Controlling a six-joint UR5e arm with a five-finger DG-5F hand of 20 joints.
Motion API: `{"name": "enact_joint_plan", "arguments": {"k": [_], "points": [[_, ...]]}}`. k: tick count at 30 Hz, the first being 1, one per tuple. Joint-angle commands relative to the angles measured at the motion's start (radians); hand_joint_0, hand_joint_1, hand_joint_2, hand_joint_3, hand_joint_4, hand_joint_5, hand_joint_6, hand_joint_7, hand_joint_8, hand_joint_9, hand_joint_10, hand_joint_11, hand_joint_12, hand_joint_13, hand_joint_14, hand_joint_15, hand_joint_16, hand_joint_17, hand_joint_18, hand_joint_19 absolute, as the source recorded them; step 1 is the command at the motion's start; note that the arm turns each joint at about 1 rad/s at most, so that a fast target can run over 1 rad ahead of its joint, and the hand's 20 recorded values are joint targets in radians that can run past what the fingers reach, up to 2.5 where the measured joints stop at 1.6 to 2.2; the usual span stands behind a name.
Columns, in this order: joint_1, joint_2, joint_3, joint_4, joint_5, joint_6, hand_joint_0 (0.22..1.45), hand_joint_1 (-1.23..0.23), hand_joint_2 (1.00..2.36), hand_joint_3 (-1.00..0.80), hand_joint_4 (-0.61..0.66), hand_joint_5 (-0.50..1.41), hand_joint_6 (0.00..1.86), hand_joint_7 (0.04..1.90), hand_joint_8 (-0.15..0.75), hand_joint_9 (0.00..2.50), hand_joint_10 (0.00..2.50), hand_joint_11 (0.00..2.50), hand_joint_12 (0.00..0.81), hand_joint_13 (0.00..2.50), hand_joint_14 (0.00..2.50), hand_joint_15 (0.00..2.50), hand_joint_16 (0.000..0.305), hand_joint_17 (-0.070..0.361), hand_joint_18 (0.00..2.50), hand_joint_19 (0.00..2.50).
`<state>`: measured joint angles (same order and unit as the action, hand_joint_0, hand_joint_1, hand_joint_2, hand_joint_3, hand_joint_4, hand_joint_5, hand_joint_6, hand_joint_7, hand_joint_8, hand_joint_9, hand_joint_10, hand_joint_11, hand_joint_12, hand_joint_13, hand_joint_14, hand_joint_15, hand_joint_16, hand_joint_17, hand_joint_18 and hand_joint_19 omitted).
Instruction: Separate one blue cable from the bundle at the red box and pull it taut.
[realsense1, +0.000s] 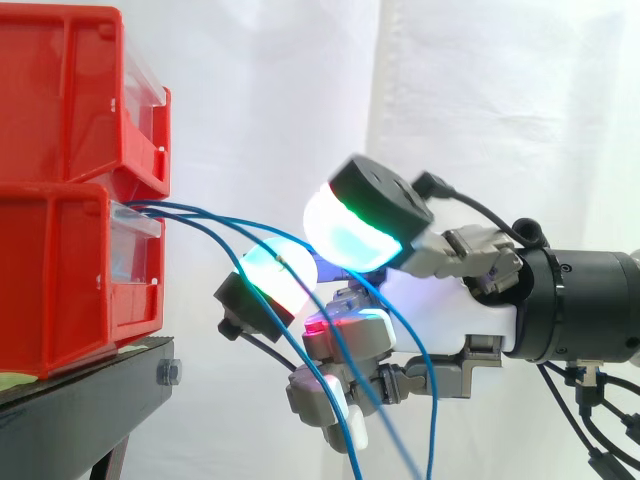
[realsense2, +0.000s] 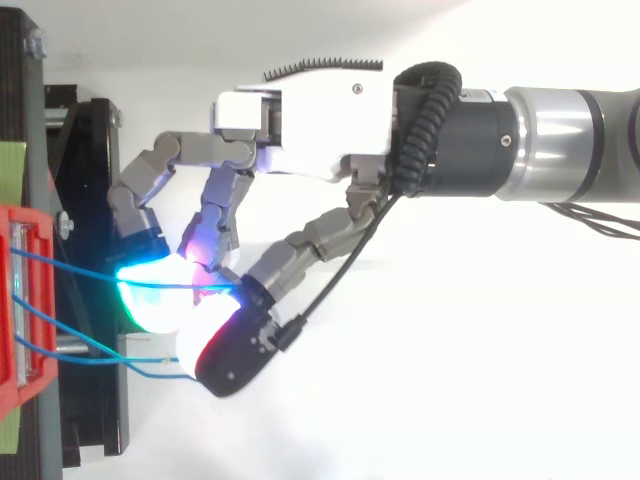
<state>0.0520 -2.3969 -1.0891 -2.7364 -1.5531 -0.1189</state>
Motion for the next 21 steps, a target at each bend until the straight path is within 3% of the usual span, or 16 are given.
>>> {"name": "enact_joint_plan", "arguments": {"k": [1, 7, 21], "points": [[0.000, 0.001, 0.000, -0.006, -0.001, 0.019, 0.48, -0.64, 1.00, -0.50, 0.03, -0.12, 0.86, 1.01, 0.306, 1.29, 0.03, 1.27, 0.424, 1.04, 0.03, 0.88, 0.057, 0.128, 0.95, 0.89], [0.000, -0.001, 0.002, -0.006, -0.002, 0.019, 0.59, -0.44, 1.00, -0.50, 0.01, -0.11, 0.83, 1.07, 0.275, 1.30, 0.03, 1.25, 0.394, 1.04, 0.03, 0.89, 0.049, 0.110, 0.90, 0.95], [-0.001, 0.001, 0.011, -0.006, -0.001, 0.018, 0.58, -0.71, 1.01, -0.20, 0.04, -0.15, 0.86, 1.13, 0.322, 1.26, 0.03, 1.25, 0.429, 1.05, 0.03, 0.89, 0.057, 0.128, 0.93, 0.94]]}}
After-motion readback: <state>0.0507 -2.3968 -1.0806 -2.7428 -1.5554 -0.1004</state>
